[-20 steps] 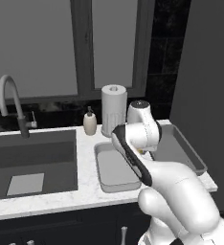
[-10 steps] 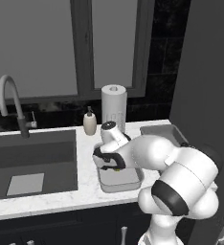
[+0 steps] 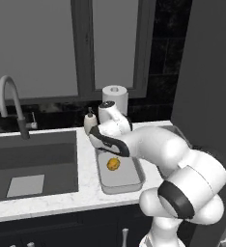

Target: Place one squash and one fish in each tupperware on the nearby counter, to pack two identical lunches.

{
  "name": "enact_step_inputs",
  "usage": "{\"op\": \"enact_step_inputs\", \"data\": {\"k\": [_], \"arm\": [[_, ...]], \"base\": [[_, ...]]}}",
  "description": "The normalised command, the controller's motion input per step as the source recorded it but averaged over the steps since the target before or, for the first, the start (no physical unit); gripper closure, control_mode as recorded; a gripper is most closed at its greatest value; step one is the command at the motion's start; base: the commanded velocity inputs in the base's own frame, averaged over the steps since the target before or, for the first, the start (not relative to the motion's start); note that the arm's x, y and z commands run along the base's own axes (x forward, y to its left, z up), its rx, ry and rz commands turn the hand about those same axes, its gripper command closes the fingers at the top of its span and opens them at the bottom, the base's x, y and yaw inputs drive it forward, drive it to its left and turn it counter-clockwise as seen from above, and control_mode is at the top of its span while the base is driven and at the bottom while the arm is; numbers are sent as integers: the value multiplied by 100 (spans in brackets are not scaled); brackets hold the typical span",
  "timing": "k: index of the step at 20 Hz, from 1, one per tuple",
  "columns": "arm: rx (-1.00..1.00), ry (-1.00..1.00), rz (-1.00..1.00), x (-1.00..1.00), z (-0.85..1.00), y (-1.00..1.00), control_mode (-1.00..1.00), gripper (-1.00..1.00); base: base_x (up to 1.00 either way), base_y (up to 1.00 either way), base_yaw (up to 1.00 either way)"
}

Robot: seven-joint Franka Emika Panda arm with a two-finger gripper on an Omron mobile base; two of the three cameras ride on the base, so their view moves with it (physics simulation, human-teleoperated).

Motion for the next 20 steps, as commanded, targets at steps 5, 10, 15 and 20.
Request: {"op": "enact_step_inputs", "data": {"k": [5,10,15,20], "arm": [[12,-17,7,-80,79,-15,-100,-100],[12,-28,18,-100,56,-38,-100,-100],[2,-8,7,-100,26,-9,-100,-100],[2,-2,0,-100,30,-7,-100,-100]], "base": [[0,0,0],[0,0,0],[0,0,0],[0,0,0]]}}
